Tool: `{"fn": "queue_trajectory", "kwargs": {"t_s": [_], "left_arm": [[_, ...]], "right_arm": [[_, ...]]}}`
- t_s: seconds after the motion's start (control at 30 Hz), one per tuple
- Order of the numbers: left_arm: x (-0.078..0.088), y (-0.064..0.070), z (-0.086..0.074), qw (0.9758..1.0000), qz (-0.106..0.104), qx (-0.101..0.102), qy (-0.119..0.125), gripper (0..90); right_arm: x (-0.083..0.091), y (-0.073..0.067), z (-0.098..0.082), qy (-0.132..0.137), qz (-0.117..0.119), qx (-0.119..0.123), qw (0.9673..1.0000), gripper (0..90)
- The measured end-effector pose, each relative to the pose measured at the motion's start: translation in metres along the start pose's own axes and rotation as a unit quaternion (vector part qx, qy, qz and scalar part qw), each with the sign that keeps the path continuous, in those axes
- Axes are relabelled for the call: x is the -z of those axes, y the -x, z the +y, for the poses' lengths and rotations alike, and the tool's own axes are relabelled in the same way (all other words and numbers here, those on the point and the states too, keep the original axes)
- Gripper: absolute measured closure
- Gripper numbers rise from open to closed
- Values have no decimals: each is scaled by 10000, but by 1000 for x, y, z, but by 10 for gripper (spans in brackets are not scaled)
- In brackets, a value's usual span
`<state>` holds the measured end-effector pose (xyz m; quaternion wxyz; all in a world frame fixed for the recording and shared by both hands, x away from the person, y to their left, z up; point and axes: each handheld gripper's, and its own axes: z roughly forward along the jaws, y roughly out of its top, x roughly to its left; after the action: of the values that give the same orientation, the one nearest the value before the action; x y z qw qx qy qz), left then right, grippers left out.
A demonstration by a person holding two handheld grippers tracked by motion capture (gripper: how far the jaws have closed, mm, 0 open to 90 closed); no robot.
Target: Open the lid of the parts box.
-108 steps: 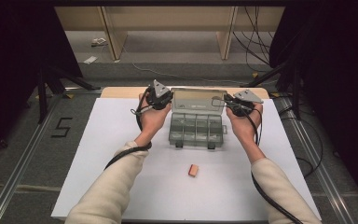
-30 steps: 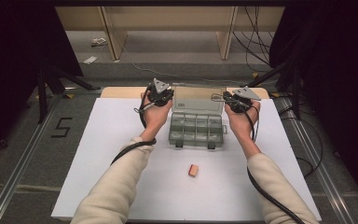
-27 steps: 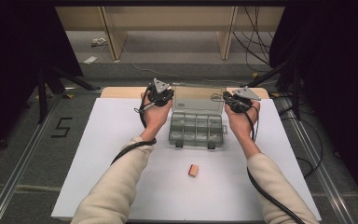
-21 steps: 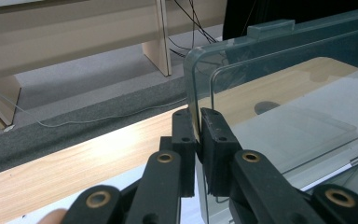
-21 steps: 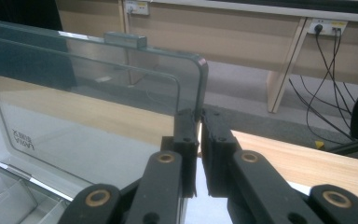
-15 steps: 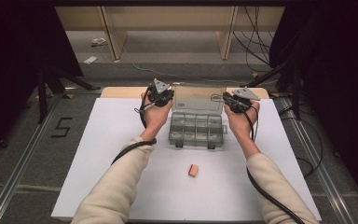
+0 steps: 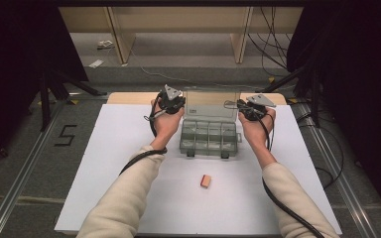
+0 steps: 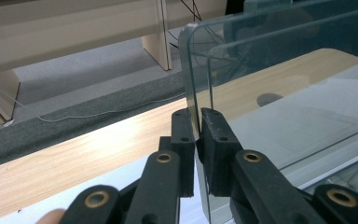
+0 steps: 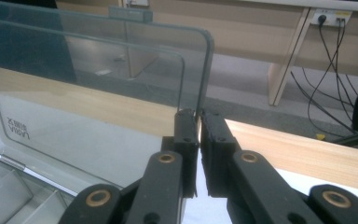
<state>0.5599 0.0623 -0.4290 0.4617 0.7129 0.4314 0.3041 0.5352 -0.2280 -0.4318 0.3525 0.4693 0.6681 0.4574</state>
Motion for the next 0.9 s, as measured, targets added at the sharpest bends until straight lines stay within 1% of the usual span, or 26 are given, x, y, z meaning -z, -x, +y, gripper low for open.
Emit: {"fn": "queue_trajectory", "kwargs": {"t_s": [0.53,0.8,0.9], "left_arm": [[-8,-1,-9,9998,-36,45,-197,833],[-12,0,-16,9994,-21,43,-357,835],[-13,-1,-17,9991,-6,64,-413,833]], "right_arm": [[-6,2,-9,-210,52,-71,9997,858],[-9,2,-13,-327,82,-92,9994,856],[-10,2,-15,-401,132,-103,9991,847]]}}
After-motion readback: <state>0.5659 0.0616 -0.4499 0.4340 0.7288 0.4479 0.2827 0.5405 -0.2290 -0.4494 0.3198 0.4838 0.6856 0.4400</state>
